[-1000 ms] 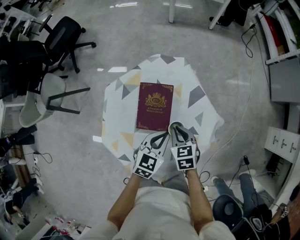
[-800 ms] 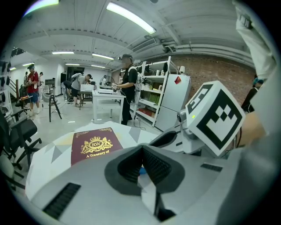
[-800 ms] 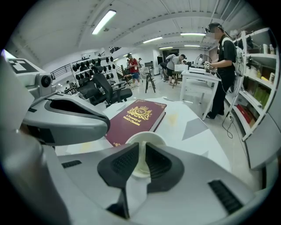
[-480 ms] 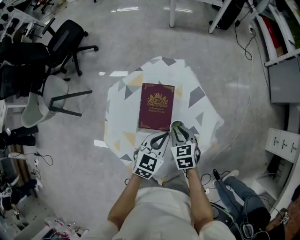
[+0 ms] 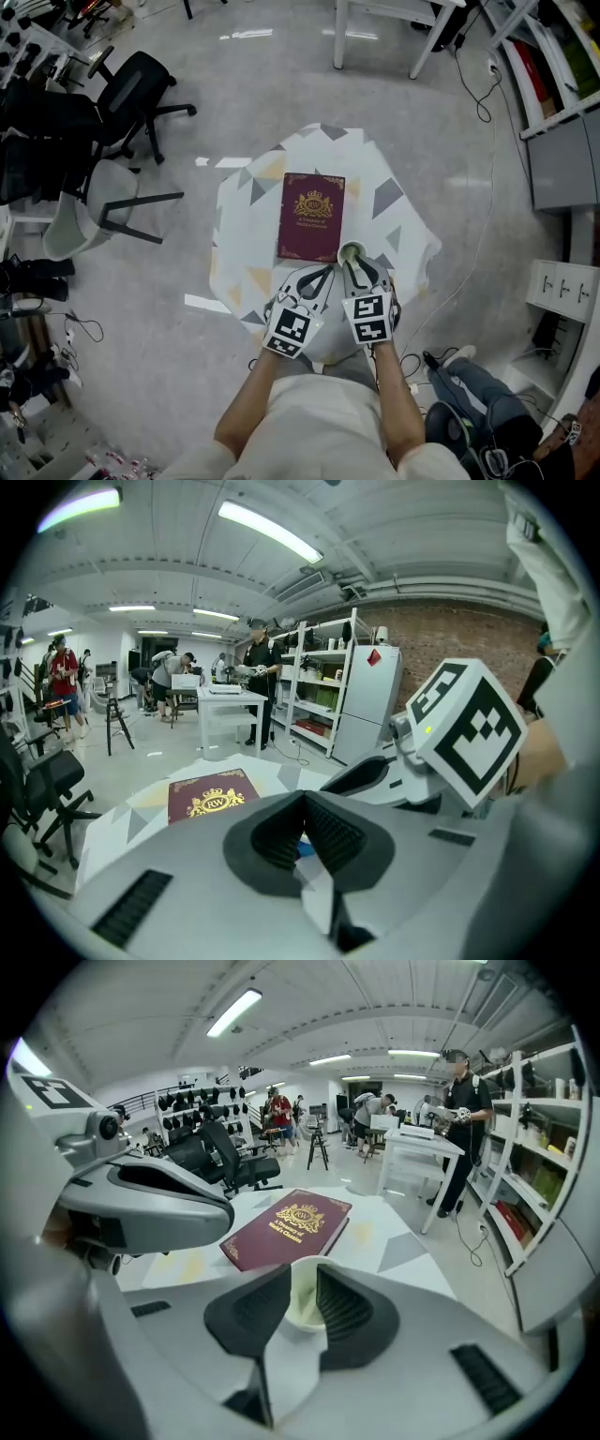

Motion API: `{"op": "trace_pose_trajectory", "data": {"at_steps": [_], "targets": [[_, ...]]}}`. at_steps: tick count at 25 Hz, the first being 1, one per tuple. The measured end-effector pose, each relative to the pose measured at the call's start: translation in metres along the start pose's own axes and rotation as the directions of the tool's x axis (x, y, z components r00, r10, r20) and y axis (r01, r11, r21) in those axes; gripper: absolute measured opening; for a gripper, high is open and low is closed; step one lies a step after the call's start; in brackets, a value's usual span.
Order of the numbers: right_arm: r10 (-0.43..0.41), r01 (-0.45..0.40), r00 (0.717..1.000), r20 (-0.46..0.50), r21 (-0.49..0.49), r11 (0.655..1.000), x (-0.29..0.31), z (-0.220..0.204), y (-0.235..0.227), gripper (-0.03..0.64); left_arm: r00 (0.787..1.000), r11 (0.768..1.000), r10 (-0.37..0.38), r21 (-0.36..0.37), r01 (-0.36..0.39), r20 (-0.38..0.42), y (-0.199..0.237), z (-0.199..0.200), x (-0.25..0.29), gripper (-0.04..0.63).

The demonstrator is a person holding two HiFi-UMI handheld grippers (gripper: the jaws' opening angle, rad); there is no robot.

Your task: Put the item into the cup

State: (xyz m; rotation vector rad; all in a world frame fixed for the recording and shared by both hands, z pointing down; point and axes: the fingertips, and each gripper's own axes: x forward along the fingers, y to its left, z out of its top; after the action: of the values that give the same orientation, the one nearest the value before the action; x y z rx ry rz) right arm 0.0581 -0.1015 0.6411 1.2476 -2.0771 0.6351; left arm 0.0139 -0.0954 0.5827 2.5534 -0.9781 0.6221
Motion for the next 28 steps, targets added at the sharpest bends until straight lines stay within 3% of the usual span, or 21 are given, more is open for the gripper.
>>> {"op": "trace_pose_trajectory", "data": {"at_steps": [11,20,28], "targets": [[-0.068,0.076,0.977,0.204,-0.031,0.997,-0.085,0.057,0.011,0.087,0.994,0.998,-0.006,0.060,0.000,0.109,-0.005,0.045,-0.041,0.012],[-0.144,0.159,0.900,0.411,-0.001,0.987,-0.172,0.096,0.028,0.078,0.969,0.992,-0.038,0.123,0.009,0.244,-0.026,0.097,-0.096,0.012],[-0.203,0.209,0.869,0.451,0.036,0.977,-0.204,0.087,0.044,0.078,0.953,0.987,-0.073,0.159,0.026,0.295,-0.040,0.107,-0.128,0.012]]}}
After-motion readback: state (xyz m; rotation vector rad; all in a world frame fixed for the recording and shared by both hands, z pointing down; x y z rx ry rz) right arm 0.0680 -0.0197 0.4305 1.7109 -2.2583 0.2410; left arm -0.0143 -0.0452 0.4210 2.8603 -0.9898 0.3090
